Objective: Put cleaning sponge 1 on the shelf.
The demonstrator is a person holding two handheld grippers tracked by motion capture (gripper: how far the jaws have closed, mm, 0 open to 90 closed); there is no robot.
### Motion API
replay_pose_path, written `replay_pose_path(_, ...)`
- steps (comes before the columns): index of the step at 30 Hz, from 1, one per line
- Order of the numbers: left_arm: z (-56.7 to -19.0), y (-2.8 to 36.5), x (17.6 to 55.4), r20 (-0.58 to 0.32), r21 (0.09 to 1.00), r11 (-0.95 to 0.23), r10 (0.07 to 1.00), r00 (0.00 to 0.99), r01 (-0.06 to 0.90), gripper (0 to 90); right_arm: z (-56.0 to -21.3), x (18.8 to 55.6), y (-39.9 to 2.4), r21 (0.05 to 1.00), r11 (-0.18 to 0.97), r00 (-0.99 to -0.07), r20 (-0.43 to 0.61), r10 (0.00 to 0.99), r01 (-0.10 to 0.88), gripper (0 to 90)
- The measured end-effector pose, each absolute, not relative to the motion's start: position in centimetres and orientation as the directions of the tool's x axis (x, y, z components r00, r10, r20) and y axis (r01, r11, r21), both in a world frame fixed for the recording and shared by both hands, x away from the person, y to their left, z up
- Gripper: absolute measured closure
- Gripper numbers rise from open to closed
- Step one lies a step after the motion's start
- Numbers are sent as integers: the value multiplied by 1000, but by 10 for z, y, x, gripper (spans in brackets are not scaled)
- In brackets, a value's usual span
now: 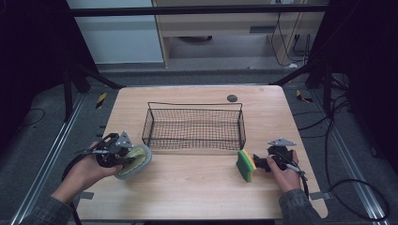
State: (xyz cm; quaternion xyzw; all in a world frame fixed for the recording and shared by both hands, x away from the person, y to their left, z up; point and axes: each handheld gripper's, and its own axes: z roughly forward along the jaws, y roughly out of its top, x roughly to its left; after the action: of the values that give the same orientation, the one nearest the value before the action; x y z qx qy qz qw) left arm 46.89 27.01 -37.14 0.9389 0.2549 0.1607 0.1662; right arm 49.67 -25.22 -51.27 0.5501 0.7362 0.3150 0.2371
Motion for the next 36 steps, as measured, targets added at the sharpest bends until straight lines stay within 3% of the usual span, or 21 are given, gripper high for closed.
replay_pose_path(18, -323, 228, 512, 329, 371, -887, 403, 854, 276, 708, -513, 497, -255, 724, 214, -311, 1, 950, 656, 7)
replay_pose_path(28, -315, 216, 535, 335, 375, -902, 346, 876, 212, 708, -513, 498, -256, 724, 227, -327, -2, 945, 651, 8)
replay_pose_path(36, -312, 197, 548, 391, 367, -917, 303, 869, 155, 708, -513, 493, -257, 723, 228, -324, -6, 946, 652, 10)
